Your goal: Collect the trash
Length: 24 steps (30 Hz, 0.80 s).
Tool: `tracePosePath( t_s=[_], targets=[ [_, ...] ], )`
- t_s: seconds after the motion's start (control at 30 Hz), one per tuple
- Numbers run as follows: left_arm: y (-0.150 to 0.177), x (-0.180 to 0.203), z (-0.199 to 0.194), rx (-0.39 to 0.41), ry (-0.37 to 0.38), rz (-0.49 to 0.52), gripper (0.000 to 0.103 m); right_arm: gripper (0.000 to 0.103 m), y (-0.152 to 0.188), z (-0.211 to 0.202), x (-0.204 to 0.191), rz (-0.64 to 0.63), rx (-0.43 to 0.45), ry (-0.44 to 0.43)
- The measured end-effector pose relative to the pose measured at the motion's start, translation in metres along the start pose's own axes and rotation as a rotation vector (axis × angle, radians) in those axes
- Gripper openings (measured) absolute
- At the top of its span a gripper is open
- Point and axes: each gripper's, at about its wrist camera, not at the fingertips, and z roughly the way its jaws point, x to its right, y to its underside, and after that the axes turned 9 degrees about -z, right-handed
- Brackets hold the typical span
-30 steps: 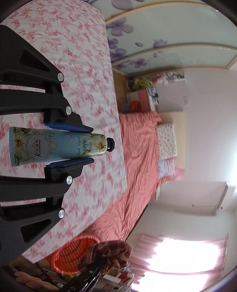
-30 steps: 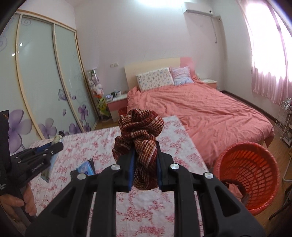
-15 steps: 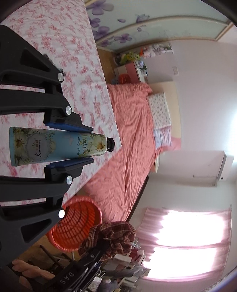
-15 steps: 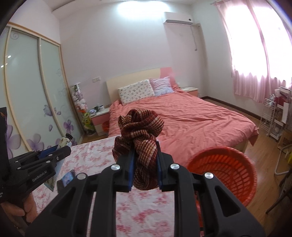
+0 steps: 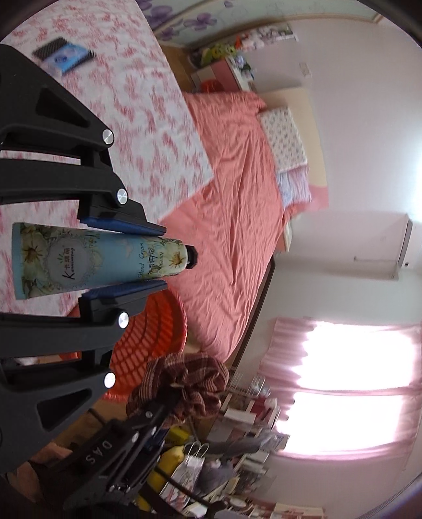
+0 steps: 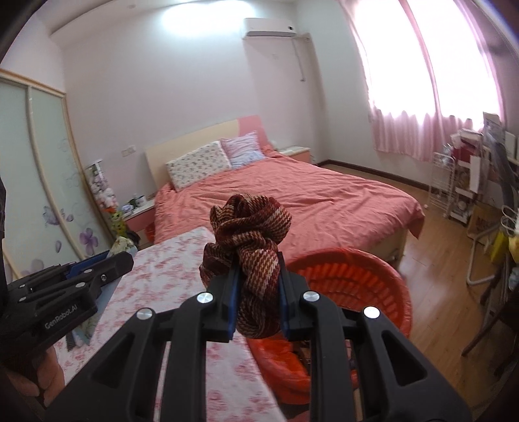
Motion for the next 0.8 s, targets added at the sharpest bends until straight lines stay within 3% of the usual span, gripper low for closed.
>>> tracePosePath(
  t_s=[0.2,0.33,0.4,0.43,0.5,0.8],
  targets=[
    [0.008,0.038,0.04,-0.046,0.077,0.033,0.028,0.02,0.014,0.023,0.043,0.077,-0.031,0.054],
    [0.014,0.058,0.08,-0.122,0.098,0.007,0.028,0.021,0.025,0.05,0.074,0.165,-0.085,0.045],
    [0.019,0.059,0.095,-0.162,0.103,-0.024,0.029,0.031,0.03,0.06,0.084,0.189,-0.106,0.039],
    [0.02,0.058,0.099,-0.168,0.101,-0.032,0.032,0.034,0.033,0.065,0.09,0.199,-0.115,0.039],
    [0.021,0.056,0.102,-0.173,0.085,-0.043,0.058,0.039,0.036,0.068,0.097,0.219,-0.122,0.046],
    [0.025,0.032,0.097,-0.176,-0.036,-0.044,0.066,0.048,0.047,0.065,0.104,0.235,-0.148,0.094]
  ],
)
